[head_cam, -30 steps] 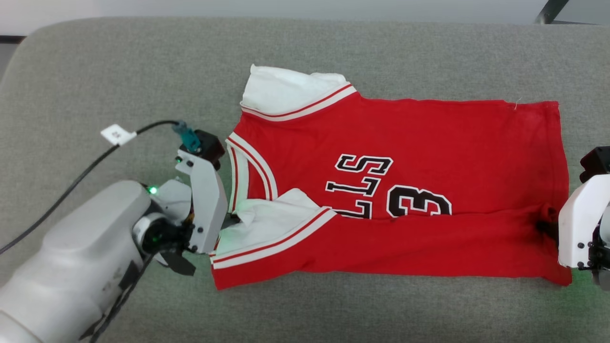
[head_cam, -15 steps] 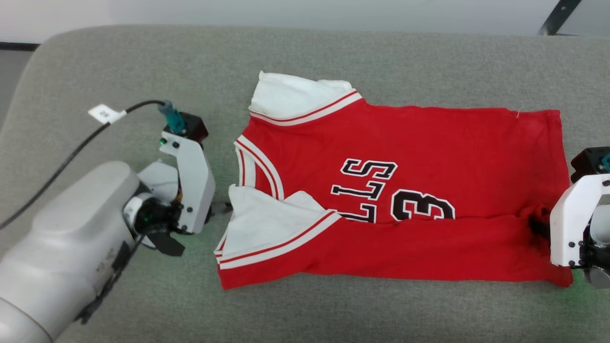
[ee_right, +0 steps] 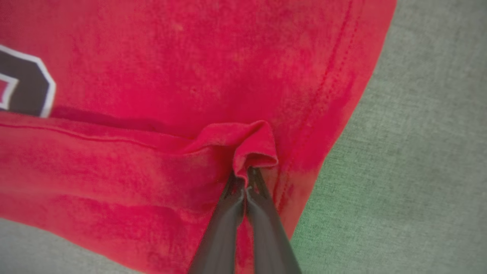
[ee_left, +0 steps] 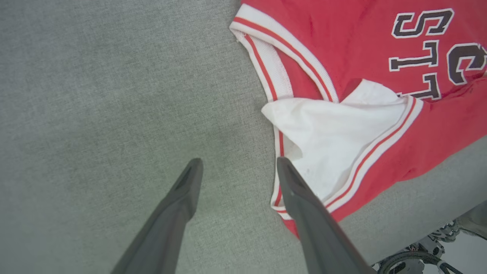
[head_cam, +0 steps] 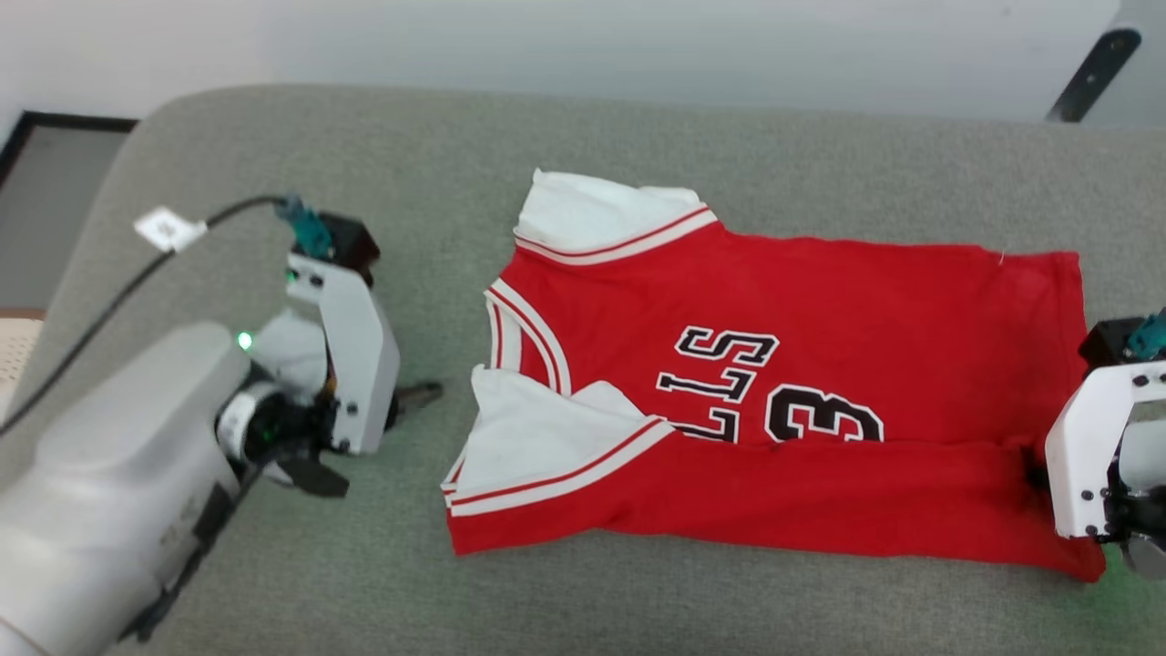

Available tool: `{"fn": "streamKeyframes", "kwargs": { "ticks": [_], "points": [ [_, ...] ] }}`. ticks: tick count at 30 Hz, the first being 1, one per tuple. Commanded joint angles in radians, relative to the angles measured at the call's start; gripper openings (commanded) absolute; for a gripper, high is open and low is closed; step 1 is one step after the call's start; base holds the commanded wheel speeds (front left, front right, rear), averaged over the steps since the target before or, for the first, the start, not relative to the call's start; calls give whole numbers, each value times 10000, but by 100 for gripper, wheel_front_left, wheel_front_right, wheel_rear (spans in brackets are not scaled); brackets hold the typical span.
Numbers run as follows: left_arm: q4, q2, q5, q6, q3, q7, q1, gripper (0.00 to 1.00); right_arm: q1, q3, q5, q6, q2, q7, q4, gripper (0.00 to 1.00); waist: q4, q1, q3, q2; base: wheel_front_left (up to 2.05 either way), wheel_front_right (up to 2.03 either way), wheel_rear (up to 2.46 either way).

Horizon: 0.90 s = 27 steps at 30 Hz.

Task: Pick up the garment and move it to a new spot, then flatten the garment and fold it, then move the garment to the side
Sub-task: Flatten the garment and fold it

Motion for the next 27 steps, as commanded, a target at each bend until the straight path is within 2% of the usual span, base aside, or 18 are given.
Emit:
{"fn": "streamKeyframes", "kwargs": {
  "ticks": [1, 2, 3, 10, 16, 23, 27],
  "points": [
    [-87, 79, -72, 16, 32, -124, 183, 100, 127, 117, -141, -15, 84, 74, 305, 34, 139, 0, -263, 0, 0, 0, 0],
    [-146, 61, -146, 71, 64, -190, 344, 100, 72, 197, -261, -15, 55, 10, 458, 73, 168, 0, -364, 0, 0, 0, 0],
    [-218, 48, -172, 80, 57, -253, 487, 100, 31, 223, -266, -16, 43, -8, 623, 100, 189, 0, -478, 0, 0, 0, 0],
    [-720, 283, -199, 274, 105, -890, 1235, 100, -334, 417, -209, -16, -19, -316, 1047, 100, 206, 0, -1348, 0, 0, 0, 0],
    [-1302, 503, -131, 506, 283, -1649, 1714, 100, -42, 279, -56, -16, -183, -931, 823, 100, 185, 0, -1904, 0, 0, 0, 0],
    [-2631, 851, -121, 1065, 488, -2751, 2668, 100, 1064, -340, -7, -16, -297, -2882, -534, 100, 190, 0, -2277, 0, 0, 0, 0],
    [-3406, 1196, -223, 1494, 572, -3102, 3256, 100, 1959, -913, -282, -16, -111, -4186, -1532, 100, 145, 0, -2334, 0, 0, 0, 0]
  ]
}}
